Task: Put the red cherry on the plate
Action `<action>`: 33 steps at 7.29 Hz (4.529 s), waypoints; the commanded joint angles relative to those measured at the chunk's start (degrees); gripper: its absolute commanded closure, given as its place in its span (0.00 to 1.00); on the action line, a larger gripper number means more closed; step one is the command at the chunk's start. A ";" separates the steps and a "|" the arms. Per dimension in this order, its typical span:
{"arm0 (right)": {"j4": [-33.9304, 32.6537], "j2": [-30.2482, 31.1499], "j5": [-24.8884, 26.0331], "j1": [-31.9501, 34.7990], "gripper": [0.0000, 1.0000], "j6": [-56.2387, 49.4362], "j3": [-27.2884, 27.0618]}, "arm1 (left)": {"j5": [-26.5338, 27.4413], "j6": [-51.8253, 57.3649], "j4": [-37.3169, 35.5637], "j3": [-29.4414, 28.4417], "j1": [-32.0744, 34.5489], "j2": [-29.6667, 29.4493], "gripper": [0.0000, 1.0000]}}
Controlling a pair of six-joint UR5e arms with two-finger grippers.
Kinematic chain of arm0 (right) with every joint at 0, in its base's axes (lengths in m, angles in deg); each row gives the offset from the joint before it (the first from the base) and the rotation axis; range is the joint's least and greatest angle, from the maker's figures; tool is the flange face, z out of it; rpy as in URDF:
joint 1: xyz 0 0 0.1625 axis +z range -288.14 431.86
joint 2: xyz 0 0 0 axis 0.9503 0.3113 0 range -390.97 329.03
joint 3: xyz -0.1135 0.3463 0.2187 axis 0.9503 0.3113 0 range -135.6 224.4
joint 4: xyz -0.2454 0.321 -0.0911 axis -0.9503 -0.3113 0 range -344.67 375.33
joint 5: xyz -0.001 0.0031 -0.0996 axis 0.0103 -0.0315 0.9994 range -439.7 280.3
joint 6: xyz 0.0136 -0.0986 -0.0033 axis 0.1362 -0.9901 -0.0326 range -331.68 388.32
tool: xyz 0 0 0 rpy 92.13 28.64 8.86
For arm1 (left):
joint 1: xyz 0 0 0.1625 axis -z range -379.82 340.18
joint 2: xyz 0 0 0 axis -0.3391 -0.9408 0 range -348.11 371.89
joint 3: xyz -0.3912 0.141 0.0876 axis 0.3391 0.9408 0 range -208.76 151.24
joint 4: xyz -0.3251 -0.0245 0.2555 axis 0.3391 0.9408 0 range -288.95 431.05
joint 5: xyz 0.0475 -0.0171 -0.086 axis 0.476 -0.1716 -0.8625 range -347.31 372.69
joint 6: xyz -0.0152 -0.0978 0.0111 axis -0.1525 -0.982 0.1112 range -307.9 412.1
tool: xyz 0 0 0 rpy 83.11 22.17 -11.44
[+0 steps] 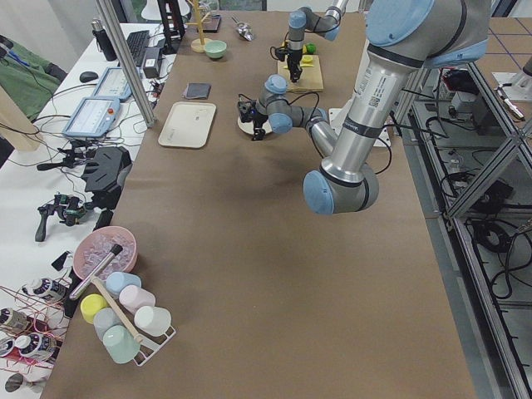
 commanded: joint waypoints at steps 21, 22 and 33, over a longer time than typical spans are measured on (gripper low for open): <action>-24.54 -46.04 1.43 5.18 0.00 6.79 21.29 | -0.49 23.84 1.78 -1.58 13.06 8.85 0.02; -36.47 -45.00 -2.51 9.74 0.00 1.82 13.74 | -2.15 23.93 1.43 -1.50 15.59 9.02 0.02; -22.36 -0.86 -24.09 56.89 0.00 -56.14 18.84 | -38.37 92.79 -14.21 -5.59 62.97 26.69 0.02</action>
